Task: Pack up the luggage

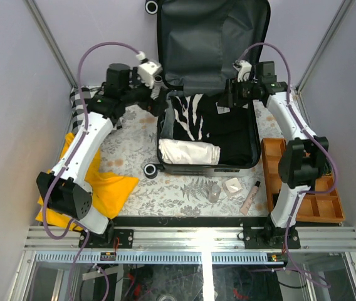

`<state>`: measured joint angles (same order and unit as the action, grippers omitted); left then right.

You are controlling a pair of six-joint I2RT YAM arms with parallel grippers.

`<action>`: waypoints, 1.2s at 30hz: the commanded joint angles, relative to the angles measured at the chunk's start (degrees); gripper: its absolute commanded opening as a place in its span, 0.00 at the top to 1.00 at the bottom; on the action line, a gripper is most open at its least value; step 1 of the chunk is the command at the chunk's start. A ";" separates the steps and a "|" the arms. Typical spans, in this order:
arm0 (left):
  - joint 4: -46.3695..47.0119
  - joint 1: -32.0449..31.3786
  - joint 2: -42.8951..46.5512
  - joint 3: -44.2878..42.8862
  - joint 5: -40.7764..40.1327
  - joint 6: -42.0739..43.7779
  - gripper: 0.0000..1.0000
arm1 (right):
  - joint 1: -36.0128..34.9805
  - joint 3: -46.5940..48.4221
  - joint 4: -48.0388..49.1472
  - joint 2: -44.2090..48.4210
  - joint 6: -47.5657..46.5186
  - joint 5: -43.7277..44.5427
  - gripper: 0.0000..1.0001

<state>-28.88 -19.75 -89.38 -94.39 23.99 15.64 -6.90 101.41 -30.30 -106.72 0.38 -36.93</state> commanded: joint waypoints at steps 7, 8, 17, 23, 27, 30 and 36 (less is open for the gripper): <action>-6.94 17.00 -10.05 -0.66 -6.55 2.43 0.00 | -0.61 0.46 2.67 -13.16 -3.19 5.20 0.35; -6.90 18.49 -11.98 -1.27 -7.84 3.57 0.00 | -0.57 -1.12 2.94 -12.93 -3.66 5.43 0.35; -3.67 25.73 -31.75 -12.41 -22.04 5.63 0.00 | 0.10 -2.59 1.76 -5.10 -3.06 1.20 0.31; -4.33 26.23 -40.09 -17.52 -23.00 5.93 0.00 | 1.15 -0.02 -0.20 0.24 -1.05 -2.72 0.27; -4.46 26.76 -43.52 -17.44 -20.07 5.04 0.00 | 2.60 -0.07 -1.27 3.71 -0.18 -5.14 0.25; -6.80 26.84 -45.58 -17.68 -14.75 4.00 0.00 | 4.40 -0.66 -2.38 6.15 -0.42 -6.05 0.23; -12.17 26.20 -48.85 -18.89 -4.37 3.76 0.04 | 9.04 -3.60 -3.29 10.64 0.13 -7.76 0.23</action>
<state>-35.70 7.09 -135.66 -111.83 10.28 20.03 -0.40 98.78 -32.51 -100.51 -0.43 -41.80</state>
